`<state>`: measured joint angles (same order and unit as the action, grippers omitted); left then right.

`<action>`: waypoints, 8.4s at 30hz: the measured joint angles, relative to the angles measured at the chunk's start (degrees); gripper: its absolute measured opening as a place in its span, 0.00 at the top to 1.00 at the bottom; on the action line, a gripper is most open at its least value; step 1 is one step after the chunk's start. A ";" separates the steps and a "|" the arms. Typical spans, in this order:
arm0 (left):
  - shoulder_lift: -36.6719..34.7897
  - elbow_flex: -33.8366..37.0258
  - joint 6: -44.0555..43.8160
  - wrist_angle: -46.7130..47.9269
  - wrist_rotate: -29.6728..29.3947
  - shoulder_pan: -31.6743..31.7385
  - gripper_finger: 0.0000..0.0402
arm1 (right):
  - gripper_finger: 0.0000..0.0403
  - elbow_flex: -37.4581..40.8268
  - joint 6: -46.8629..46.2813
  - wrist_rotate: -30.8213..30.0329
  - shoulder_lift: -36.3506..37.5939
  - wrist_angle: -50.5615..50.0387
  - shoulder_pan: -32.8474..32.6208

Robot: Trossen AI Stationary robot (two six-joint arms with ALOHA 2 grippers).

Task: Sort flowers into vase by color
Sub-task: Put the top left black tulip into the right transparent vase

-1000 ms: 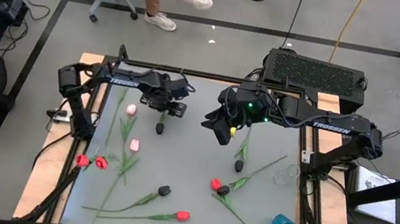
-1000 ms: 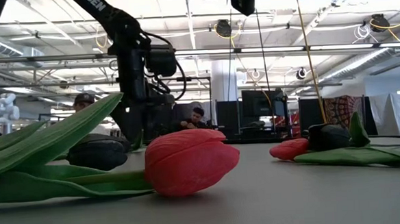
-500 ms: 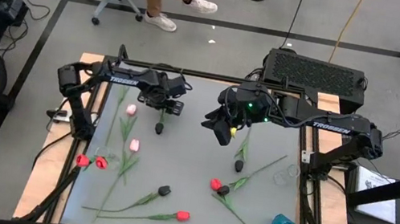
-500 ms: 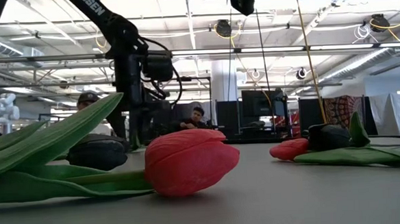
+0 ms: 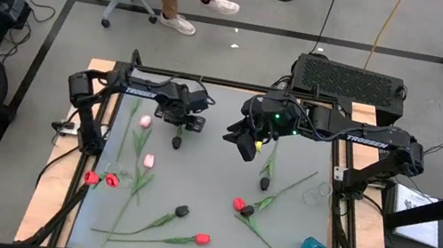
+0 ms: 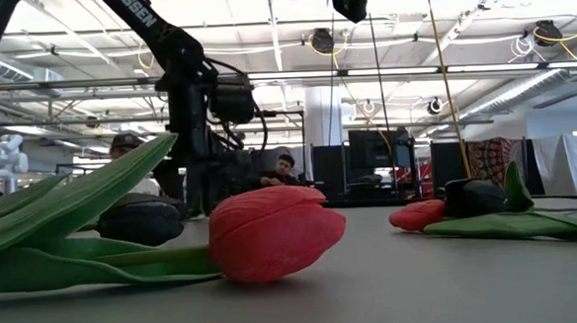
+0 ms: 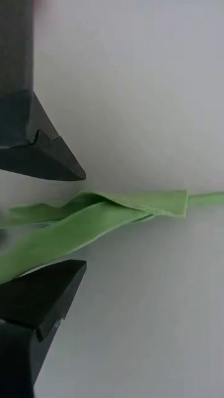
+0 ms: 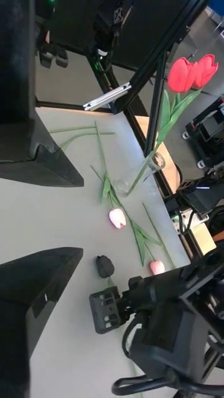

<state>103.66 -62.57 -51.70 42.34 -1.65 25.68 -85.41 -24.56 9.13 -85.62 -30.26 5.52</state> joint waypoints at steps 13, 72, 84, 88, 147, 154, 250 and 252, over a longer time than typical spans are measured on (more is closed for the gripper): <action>1.39 -0.17 1.27 0.13 0.46 -0.56 0.48 | 0.60 -0.02 -0.07 0.00 0.00 -0.02 0.00; -20.10 -1.39 14.97 3.92 4.45 -0.58 0.97 | 0.60 -0.01 3.20 -0.02 0.00 0.01 0.11; -26.17 -15.27 16.13 5.13 6.57 -0.58 0.97 | 0.60 -0.01 3.21 -0.02 0.00 0.02 0.11; -26.17 -20.62 16.04 5.11 8.44 -0.58 0.97 | 0.60 0.00 3.21 -0.02 0.00 0.02 0.13; -14.56 -25.70 -14.01 -5.82 62.01 -4.78 0.97 | 0.60 -4.11 46.69 -3.16 0.22 0.96 -2.68; -12.89 -25.70 -14.03 -6.41 61.95 -4.71 0.97 | 0.60 -4.11 46.58 -6.27 0.24 0.42 -4.20; -12.89 -25.68 -21.17 -20.97 66.05 2.55 0.48 | 1.00 -4.09 54.61 -12.02 0.18 -6.05 -5.68; -12.89 -25.68 -19.94 -20.98 65.74 4.13 0.48 | 1.00 -4.09 52.89 -12.04 0.20 -6.10 -5.68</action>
<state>90.77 -88.25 -71.64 21.37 64.09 29.81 -89.49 28.33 -2.92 -85.43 -36.36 -0.16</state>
